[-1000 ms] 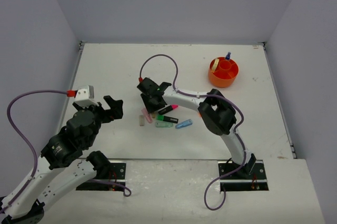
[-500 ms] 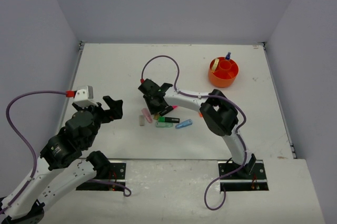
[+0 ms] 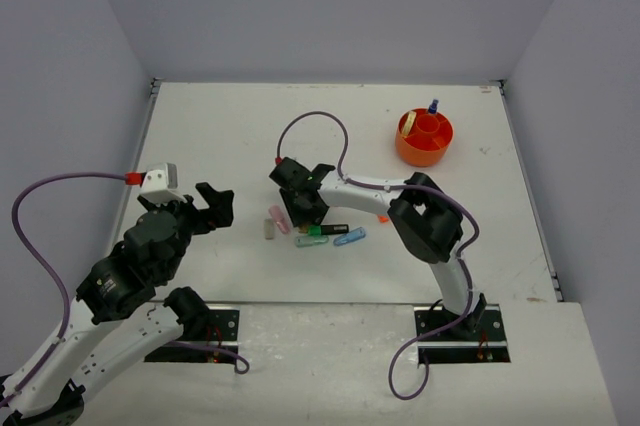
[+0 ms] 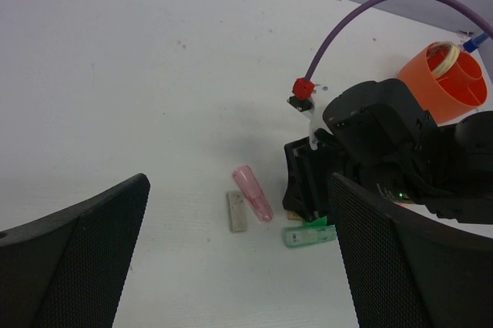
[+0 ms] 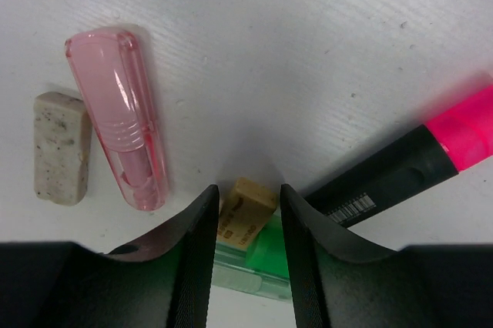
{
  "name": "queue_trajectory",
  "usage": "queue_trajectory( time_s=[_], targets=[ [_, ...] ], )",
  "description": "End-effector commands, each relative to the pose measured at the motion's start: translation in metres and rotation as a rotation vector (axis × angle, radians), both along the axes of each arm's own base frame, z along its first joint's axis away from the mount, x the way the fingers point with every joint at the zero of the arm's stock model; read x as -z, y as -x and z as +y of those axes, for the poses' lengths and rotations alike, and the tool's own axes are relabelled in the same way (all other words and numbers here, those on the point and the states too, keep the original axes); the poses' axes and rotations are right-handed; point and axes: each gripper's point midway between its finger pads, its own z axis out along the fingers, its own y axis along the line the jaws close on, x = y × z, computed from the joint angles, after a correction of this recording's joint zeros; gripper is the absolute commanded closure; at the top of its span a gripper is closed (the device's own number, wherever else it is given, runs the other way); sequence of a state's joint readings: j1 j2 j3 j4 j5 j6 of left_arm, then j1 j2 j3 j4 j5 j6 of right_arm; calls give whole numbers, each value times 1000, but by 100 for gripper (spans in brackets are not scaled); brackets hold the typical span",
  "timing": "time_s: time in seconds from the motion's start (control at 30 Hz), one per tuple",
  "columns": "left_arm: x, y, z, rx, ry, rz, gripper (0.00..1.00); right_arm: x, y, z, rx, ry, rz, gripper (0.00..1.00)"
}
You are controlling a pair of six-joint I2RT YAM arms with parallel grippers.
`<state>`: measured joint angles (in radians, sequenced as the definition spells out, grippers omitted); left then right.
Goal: Sort the stationery into containers
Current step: Pick up the stationery from the center of the board, then place the stationery in the storage box.
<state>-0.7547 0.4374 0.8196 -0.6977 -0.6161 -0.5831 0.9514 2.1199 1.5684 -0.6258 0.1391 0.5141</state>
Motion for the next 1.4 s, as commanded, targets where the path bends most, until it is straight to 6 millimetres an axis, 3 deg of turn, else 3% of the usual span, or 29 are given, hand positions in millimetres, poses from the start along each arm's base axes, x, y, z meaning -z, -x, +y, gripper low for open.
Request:
queue_trajectory(
  time_s=[0.0, 0.1, 0.17, 0.33, 0.57, 0.6, 0.73, 0.87, 1.0, 1.03, 1.07, 1.13, 1.17, 1.2, 1.37],
  targets=[
    [-4, -2, -2, 3, 8, -25, 0, -13, 11, 6, 0, -32, 5, 57],
    [-4, -2, -2, 5, 10, -26, 0, -12, 16, 5, -3, -19, 13, 43],
    [-4, -2, -2, 4, 10, -26, 0, -12, 19, 5, 0, -14, 12, 42],
    [-4, -2, -2, 5, 12, -26, 0, -12, 21, 6, 2, -33, 9, 64],
    [-5, -1, -1, 5, 14, -30, 0, -19, 15, 10, 2, -50, -21, 82],
    [-5, -1, -1, 5, 16, -31, 0, -24, 12, 13, -2, -61, -32, 87],
    [-4, -2, -1, 4, 12, -28, 0, -41, 6, 17, -18, -80, -71, 88],
    [-4, -2, -1, 5, 12, -28, 0, -88, -18, 6, 8, -102, -183, 88],
    [-4, -2, -2, 5, 8, -26, 0, -126, -59, -52, 152, -138, -241, 88],
    [-4, -2, -2, 5, 9, -27, 0, -128, -68, -66, 184, -138, -246, 88],
    [-4, -2, -2, 8, 7, -27, 0, -149, -78, -88, 222, -168, -285, 88],
    [-3, -3, -3, 12, 0, -23, 0, -165, -92, -120, 281, -176, -323, 87],
    [-3, -3, -4, 13, -1, -21, 0, -172, -113, -162, 381, -160, -350, 87],
    [-2, -4, -5, 15, -4, -19, 0, -177, -124, -193, 451, -148, -368, 87],
    [-1, -5, -7, 26, -6, -16, 0, -200, -157, -328, 816, -118, -480, 84]
  ],
)
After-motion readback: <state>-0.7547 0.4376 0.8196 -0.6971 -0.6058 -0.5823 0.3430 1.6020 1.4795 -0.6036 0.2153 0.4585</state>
